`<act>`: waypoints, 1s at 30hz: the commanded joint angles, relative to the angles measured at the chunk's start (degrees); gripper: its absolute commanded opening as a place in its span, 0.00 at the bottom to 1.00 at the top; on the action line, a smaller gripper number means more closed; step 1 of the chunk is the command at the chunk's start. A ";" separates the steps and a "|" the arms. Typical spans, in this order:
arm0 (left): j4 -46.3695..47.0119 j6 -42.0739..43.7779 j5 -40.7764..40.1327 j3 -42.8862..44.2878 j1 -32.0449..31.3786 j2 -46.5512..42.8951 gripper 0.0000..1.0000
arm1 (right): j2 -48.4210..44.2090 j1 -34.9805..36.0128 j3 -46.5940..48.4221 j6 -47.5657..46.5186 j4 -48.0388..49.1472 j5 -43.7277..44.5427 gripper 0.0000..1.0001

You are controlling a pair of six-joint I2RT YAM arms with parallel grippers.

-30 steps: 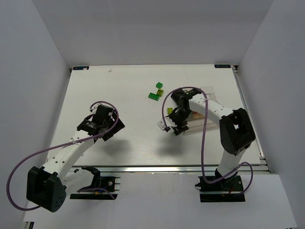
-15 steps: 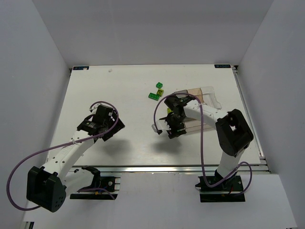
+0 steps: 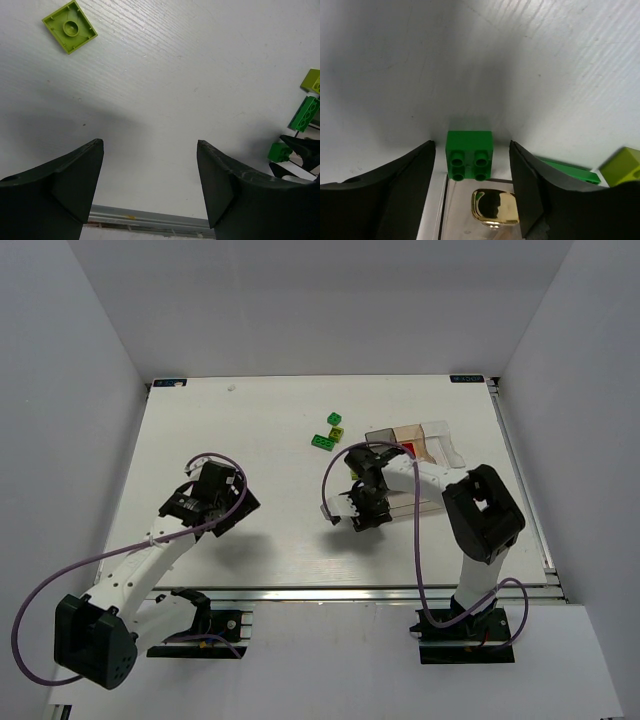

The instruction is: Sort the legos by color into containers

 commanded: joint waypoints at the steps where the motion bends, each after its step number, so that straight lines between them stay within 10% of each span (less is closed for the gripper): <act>1: -0.98 -0.25 -1.14 -0.73 0.07 -1.96 0.85 | 0.89 0.61 -0.57 0.10 0.79 1.00 0.65; 12: -1.94 -1.22 -1.84 -0.73 0.07 -2.75 0.85 | -0.07 0.00 16.87 5.43 -15.89 -18.66 0.03; 18: -1.77 -1.22 -2.19 -0.29 0.07 -1.70 0.85 | -1.21 -7.98 26.50 34.61 -10.05 -28.44 0.00; 23: -3.35 -1.92 -3.68 -0.20 0.07 -0.91 0.87 | -5.77 -21.75 19.75 58.07 0.95 -18.37 0.00; 30: -3.00 -2.89 -4.83 0.24 0.07 1.64 0.92 | -6.40 -37.25 19.64 65.48 4.74 -12.72 0.00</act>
